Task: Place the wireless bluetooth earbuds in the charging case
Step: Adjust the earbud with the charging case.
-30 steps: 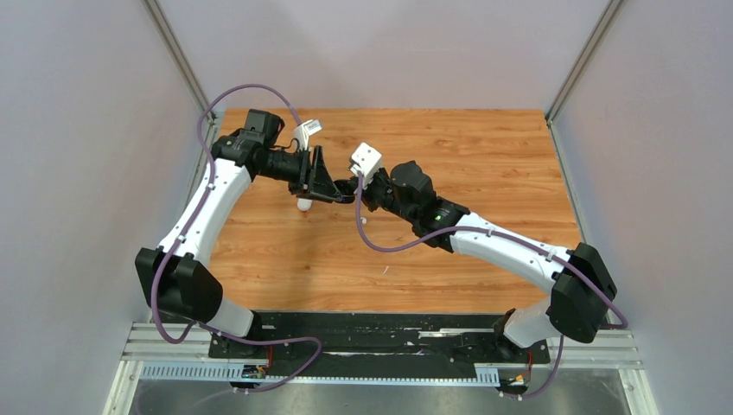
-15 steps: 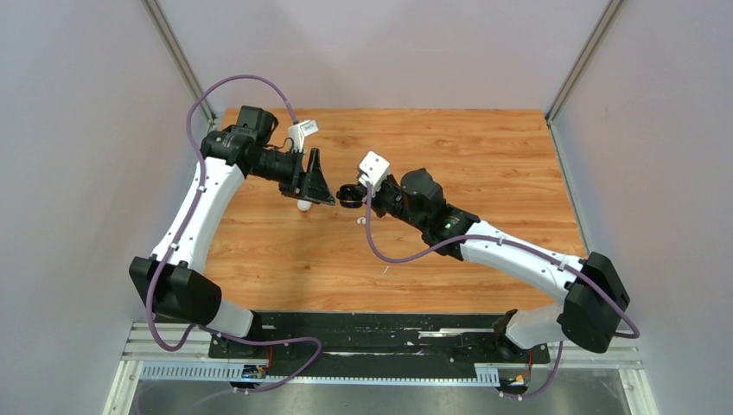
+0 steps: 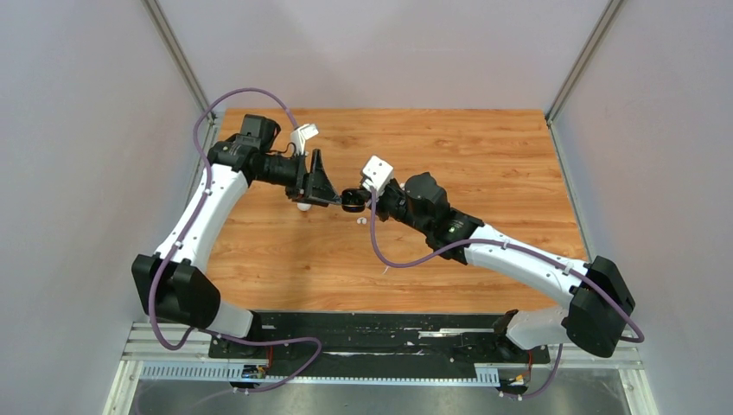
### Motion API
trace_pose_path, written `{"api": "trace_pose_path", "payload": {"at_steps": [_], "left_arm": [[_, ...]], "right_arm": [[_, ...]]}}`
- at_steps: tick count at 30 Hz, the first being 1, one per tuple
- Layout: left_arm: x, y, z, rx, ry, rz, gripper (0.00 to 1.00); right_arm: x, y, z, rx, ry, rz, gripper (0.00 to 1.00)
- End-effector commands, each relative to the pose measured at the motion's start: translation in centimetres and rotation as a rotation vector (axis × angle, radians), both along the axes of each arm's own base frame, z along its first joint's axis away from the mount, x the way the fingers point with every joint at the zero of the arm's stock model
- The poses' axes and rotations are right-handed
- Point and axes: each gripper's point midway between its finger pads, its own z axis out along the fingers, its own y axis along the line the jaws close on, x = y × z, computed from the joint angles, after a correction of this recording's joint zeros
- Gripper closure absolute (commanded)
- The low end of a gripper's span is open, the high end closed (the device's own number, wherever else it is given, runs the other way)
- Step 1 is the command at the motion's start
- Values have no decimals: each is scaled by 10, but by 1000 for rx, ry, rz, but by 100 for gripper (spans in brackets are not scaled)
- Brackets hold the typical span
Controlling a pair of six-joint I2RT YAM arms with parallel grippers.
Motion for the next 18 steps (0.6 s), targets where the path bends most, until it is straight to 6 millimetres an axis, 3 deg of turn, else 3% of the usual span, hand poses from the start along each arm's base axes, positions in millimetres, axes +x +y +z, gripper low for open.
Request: {"api": "trace_pose_path", "payload": {"at_steps": [1,18], "left_arm": [[8,-10,14,-86,13,-2,25],[1,-22,16,-143,84,-23,27]], "right_arm": [[-1,7,20,43,-39,21,100],[-8,21,20,43,-35,60,100]]}}
